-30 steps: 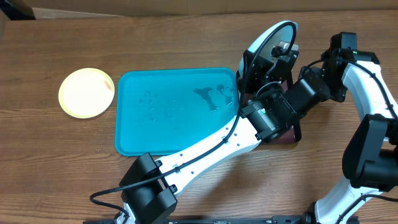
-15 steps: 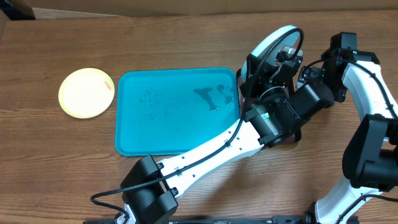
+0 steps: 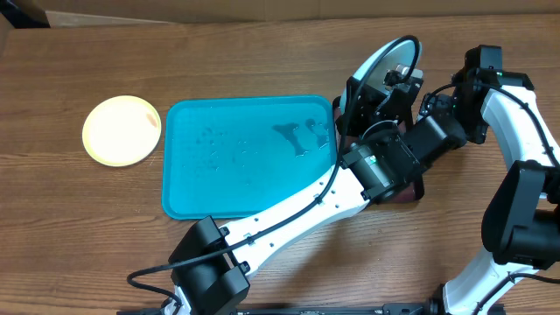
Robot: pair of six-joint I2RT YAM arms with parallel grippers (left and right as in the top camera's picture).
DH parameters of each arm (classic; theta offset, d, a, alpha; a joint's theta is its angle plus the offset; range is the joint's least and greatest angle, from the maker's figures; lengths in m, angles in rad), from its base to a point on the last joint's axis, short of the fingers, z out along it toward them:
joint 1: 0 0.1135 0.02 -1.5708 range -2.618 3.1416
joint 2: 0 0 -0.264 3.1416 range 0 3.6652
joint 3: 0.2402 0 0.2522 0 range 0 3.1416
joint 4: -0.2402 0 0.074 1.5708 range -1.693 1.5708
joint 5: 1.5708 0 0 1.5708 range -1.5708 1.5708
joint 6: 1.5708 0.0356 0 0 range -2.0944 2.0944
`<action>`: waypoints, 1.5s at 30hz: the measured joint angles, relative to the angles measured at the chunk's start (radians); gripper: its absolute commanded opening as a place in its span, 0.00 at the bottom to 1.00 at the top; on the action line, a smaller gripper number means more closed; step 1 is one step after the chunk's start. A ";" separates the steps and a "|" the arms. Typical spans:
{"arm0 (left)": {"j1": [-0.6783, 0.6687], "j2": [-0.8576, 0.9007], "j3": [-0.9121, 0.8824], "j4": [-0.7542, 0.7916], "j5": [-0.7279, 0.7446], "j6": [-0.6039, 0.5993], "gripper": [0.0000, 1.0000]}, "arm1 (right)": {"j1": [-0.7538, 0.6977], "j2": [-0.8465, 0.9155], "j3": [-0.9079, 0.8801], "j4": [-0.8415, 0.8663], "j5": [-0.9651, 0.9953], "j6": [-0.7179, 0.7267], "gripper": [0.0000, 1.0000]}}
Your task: Clean dirty plates on tray and stack at the side
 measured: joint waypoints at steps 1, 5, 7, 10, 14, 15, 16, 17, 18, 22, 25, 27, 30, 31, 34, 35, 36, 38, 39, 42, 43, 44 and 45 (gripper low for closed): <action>0.002 0.000 0.000 -0.011 0.003 0.000 0.04 | 0.000 0.000 0.000 0.000 0.000 0.000 1.00; 0.018 0.000 0.000 -0.018 -0.043 -0.043 0.04 | 0.000 0.000 0.000 0.000 0.000 0.000 1.00; 0.033 0.000 0.000 -0.021 -0.015 -0.069 0.04 | 0.000 0.000 0.000 0.000 0.000 0.000 1.00; 0.052 0.000 0.003 -0.089 0.046 -0.075 0.04 | 0.000 0.000 0.000 0.000 0.000 0.000 1.00; 0.092 0.000 0.006 -0.239 0.207 -0.135 0.04 | 0.000 0.000 0.000 0.000 0.000 0.000 1.00; 0.109 0.000 0.006 -0.263 0.275 -0.153 0.04 | 0.000 0.000 0.000 -0.001 0.000 0.001 1.00; 0.131 0.000 0.006 -0.283 0.347 -0.172 0.04 | 0.000 0.000 0.000 0.000 0.000 0.000 1.00; 0.167 0.000 0.006 -0.305 0.441 -0.192 0.04 | 0.000 0.000 0.000 0.000 0.000 0.000 1.00; 0.201 0.000 0.006 -0.318 0.520 -0.206 0.04 | 0.000 0.000 0.000 0.000 0.000 0.000 1.00; 0.444 0.001 0.006 -0.355 0.970 -0.249 0.04 | 0.000 0.000 0.000 0.000 0.000 0.000 1.00; 0.653 0.004 0.006 -0.377 1.273 -0.262 0.04 | 0.000 0.000 0.000 0.000 0.000 0.000 1.00; 0.784 0.005 0.006 -0.396 1.418 -0.267 0.04 | 0.000 0.000 0.000 -0.001 0.000 0.000 1.00; 0.976 0.005 0.007 -0.458 1.560 -0.278 0.04 | 0.000 0.000 0.000 0.000 0.000 0.001 1.00; 1.036 0.005 0.007 -0.483 1.584 -0.278 0.04 | 0.000 0.000 0.000 0.000 0.000 0.000 1.00; 1.200 0.005 0.007 -0.568 1.578 -0.277 0.04 | 0.000 0.000 0.000 -0.001 0.000 0.000 1.00; 1.246 0.005 0.007 -0.585 1.556 -0.278 0.04 | 0.000 0.000 0.000 0.000 0.000 0.000 1.00; 1.283 0.005 0.007 -0.597 1.533 -0.278 0.04 | 0.000 0.000 0.000 -0.001 0.000 0.000 1.00; 1.366 0.005 0.001 -0.616 1.469 -0.281 0.04 | 0.000 0.000 0.000 0.000 0.000 0.001 1.00; 1.402 0.005 -0.004 -0.618 1.442 -0.282 0.04 | 0.000 0.000 0.000 0.000 0.000 0.000 1.00; 1.504 0.005 -0.029 -0.610 1.373 -0.291 0.04 | 0.000 0.000 0.000 0.000 0.000 0.000 1.00; 1.526 0.005 -0.037 -0.602 1.360 -0.294 0.04 | 0.000 0.000 0.000 0.000 0.000 0.000 1.00; 1.553 0.005 -0.048 -0.586 1.345 -0.301 0.04 | 0.000 0.000 0.000 0.000 0.000 0.000 1.00; 1.578 0.005 -0.061 -0.566 1.334 -0.304 0.04 | 0.000 0.000 0.000 0.000 0.000 0.000 1.00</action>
